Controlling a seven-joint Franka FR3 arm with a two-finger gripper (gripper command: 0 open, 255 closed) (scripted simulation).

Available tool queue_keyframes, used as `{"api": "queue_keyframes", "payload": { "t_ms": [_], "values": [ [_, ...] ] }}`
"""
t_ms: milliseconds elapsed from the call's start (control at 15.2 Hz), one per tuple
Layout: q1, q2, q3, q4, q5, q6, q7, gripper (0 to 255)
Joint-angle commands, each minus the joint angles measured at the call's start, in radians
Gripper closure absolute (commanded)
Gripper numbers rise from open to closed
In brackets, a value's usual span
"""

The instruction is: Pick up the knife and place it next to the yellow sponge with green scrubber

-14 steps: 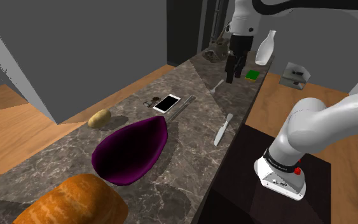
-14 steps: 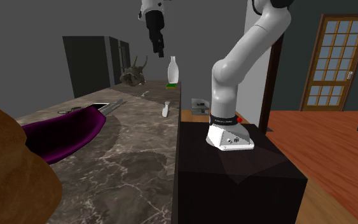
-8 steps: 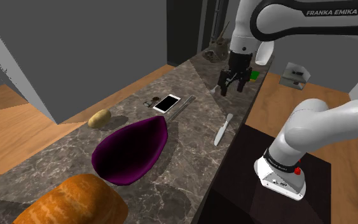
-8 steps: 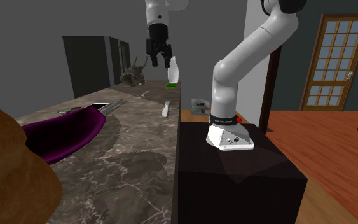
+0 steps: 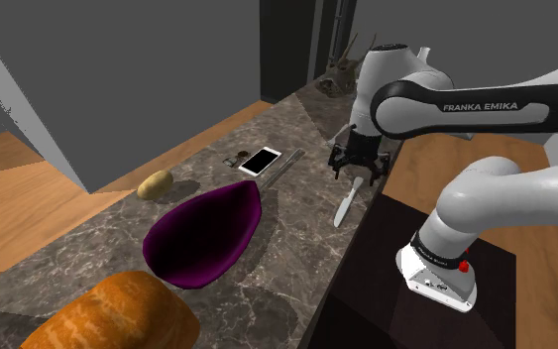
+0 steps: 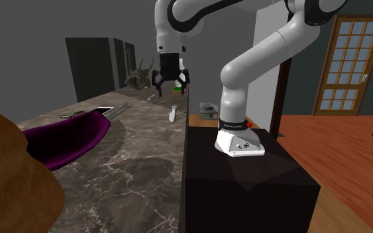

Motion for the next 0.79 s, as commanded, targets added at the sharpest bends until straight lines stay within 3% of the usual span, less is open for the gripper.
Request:
{"api": "queue_keyframes", "payload": {
  "t_ms": [0, 462, 726],
  "values": [
    [-0.033, 0.009, 0.106, -0.033, 0.064, 0.053, 0.211, 0],
    [-0.020, 0.060, 0.153, -0.103, 0.112, 0.170, 0.206, 0],
    [-0.018, 0.065, 0.157, -0.108, 0.116, 0.181, 0.206, 0]
  ]
}}
